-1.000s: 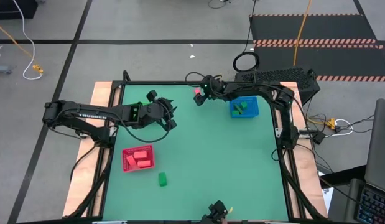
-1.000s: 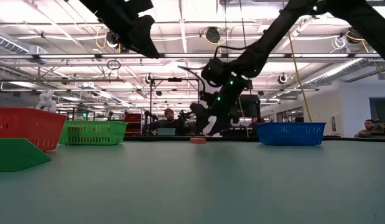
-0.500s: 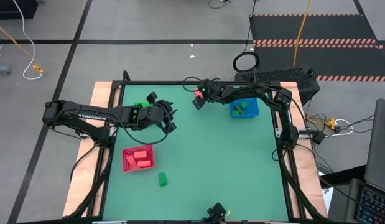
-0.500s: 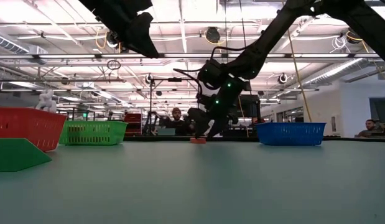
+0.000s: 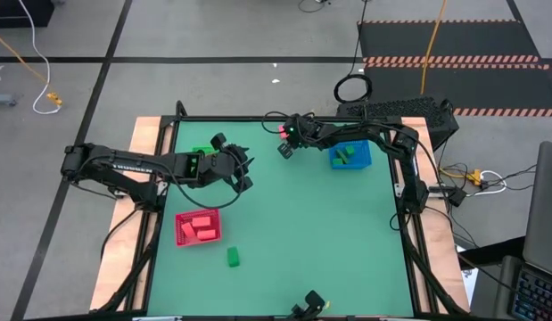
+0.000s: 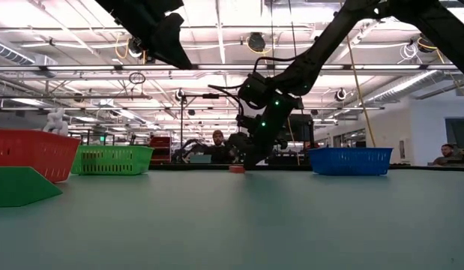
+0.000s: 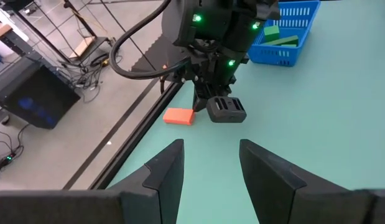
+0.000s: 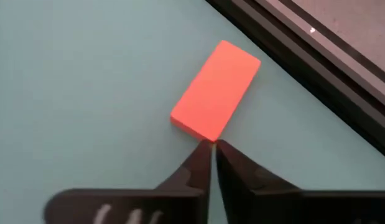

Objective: Sort & place blocks by color
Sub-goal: Put the orange block into the red bin

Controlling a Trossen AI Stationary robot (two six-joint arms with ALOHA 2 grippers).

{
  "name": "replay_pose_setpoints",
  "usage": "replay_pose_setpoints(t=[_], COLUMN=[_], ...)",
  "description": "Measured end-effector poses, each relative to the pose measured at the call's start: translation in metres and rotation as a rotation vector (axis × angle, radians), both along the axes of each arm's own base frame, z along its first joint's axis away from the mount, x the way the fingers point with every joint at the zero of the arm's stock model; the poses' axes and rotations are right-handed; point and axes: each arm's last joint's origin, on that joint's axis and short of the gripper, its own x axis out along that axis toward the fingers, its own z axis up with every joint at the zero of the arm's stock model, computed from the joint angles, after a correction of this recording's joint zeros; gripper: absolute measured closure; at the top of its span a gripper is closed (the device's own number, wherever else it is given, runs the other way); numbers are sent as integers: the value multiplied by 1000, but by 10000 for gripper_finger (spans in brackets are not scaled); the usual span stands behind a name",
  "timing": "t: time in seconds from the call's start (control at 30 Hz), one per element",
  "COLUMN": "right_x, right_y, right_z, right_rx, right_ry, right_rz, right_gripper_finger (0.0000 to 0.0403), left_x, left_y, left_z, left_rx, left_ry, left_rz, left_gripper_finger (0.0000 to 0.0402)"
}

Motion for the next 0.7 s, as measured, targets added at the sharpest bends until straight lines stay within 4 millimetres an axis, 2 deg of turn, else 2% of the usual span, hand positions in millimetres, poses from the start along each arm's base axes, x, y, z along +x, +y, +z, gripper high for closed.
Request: replay_pose_setpoints(t=[0.23,0.4,0.57,0.7], right_x=[-1,1,4,4], right_y=[1,2,4,-1], right_z=[0,18,44,49], right_rx=[14,45,16,-3], right_ry=[3,-99,-224,-265], right_rz=[-1,14,40,40], right_gripper_finger=[386,376,339,286], left_x=[0,-1,-2,-1], left_y=[-1,-2,-2,-2], left_z=[-1,-2,-2,-2], left_rx=[-3,-4,-4,-5], left_ry=[4,25,27,24], left_rz=[-1,-4,-3,-2], left_gripper_finger=[243,243,243,243])
